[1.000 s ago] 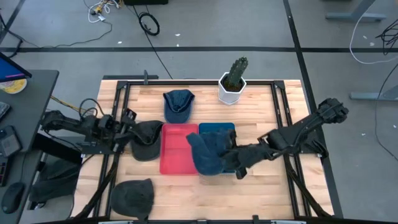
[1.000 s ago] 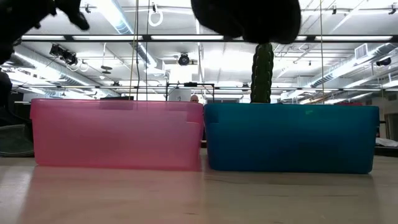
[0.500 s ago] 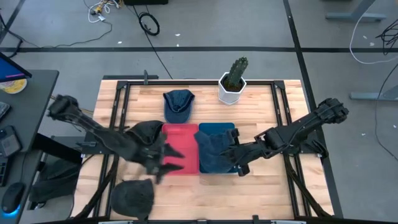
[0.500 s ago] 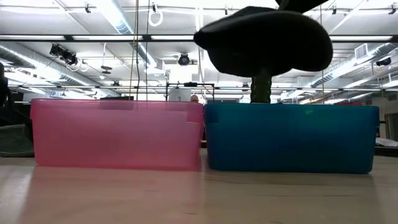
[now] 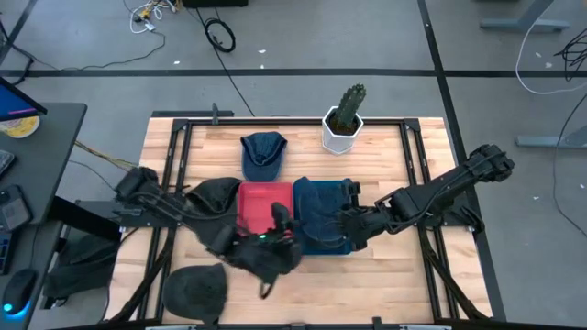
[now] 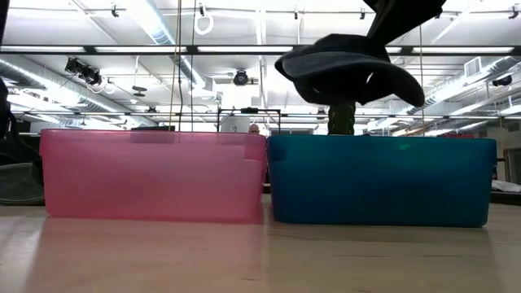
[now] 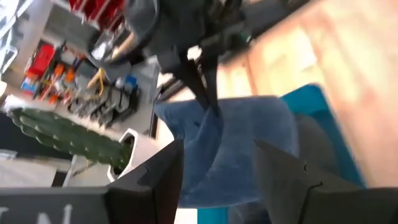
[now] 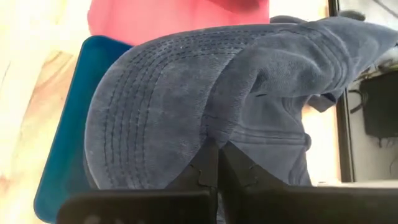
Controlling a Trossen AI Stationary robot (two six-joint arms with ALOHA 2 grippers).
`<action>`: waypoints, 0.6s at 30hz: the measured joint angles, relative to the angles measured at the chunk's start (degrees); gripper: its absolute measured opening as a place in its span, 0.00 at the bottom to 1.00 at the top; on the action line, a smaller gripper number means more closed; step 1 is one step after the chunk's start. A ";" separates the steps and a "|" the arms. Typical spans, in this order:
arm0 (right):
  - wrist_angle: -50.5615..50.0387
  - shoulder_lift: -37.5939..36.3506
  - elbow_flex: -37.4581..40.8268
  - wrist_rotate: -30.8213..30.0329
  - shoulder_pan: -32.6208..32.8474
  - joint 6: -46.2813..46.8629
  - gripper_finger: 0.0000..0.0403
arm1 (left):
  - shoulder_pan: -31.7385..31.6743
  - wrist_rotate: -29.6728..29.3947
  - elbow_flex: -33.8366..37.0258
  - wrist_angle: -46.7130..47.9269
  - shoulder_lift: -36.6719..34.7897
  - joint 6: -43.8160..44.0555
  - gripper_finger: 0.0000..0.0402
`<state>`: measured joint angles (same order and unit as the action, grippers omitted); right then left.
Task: Pick & Place hat
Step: Put the bottom right dark blue cap into the red bin
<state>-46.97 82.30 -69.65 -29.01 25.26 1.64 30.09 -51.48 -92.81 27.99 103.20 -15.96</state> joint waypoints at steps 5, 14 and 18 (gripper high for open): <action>1.67 0.18 0.00 -0.13 0.00 -2.58 0.00 | -2.96 -0.06 -6.72 1.11 7.27 -2.50 0.48; 1.24 3.38 0.02 -0.29 0.48 -8.19 0.00 | -6.51 3.69 -11.39 4.58 11.14 0.98 0.48; 1.33 4.14 0.02 -0.51 0.46 -8.65 0.00 | -7.82 9.53 -11.50 9.32 11.10 6.46 0.48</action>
<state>-45.65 86.44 -69.63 -29.52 25.71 -7.01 22.27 -41.96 -104.31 37.31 114.30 -9.50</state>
